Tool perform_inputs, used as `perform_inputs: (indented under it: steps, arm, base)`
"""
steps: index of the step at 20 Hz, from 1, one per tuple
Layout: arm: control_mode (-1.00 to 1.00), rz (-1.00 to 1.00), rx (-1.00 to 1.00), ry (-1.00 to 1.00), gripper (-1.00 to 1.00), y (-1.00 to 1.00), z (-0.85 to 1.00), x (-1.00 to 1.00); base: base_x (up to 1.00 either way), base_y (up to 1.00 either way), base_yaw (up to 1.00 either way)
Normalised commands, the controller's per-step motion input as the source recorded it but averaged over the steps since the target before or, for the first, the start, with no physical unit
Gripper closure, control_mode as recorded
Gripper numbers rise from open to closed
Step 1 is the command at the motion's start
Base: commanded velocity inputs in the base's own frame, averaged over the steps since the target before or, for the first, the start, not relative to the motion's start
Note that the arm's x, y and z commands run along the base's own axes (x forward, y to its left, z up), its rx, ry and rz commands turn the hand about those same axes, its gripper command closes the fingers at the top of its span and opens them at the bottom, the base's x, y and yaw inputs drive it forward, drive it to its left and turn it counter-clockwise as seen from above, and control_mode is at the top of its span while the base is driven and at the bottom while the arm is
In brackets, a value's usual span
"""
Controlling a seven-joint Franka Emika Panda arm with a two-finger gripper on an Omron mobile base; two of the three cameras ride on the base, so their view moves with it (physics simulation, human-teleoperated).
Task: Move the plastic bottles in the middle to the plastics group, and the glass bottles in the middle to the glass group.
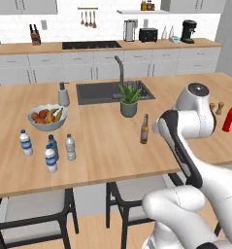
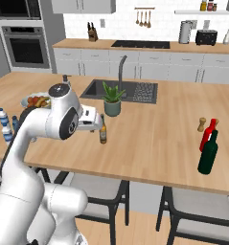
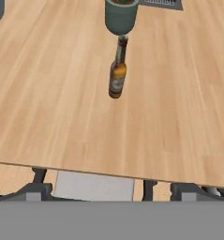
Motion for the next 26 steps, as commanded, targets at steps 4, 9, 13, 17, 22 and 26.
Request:
perform_inputs:
  steps: [4, 9, 13, 17, 22, 26]
  arm:
    - [-1.00, 0.00, 0.02, 0.01, -1.00, 0.04, 0.00, 0.73]
    - [-1.00, -0.01, 0.00, 0.00, -1.00, 0.16, -0.18, 0.70]
    - [-1.00, 0.00, 0.00, -0.03, -1.00, 0.01, -0.44, 0.53]
    - [-1.00, 0.00, 0.01, -0.05, -1.00, -0.02, -0.55, 0.14]
    - [-1.00, 0.00, 0.02, -0.12, -1.00, -0.02, -0.31, 0.10]
    - [-1.00, 0.00, 0.00, -0.17, -1.00, -0.02, -0.16, 0.19]
  base:
    - [0.00, 0.00, 0.00]
    - [0.00, 0.00, 0.00]
    - [0.00, 0.00, 0.00]
    - [0.00, 0.00, 0.00]
    - [0.00, 0.00, 0.00]
    - [0.00, 0.00, 0.00]
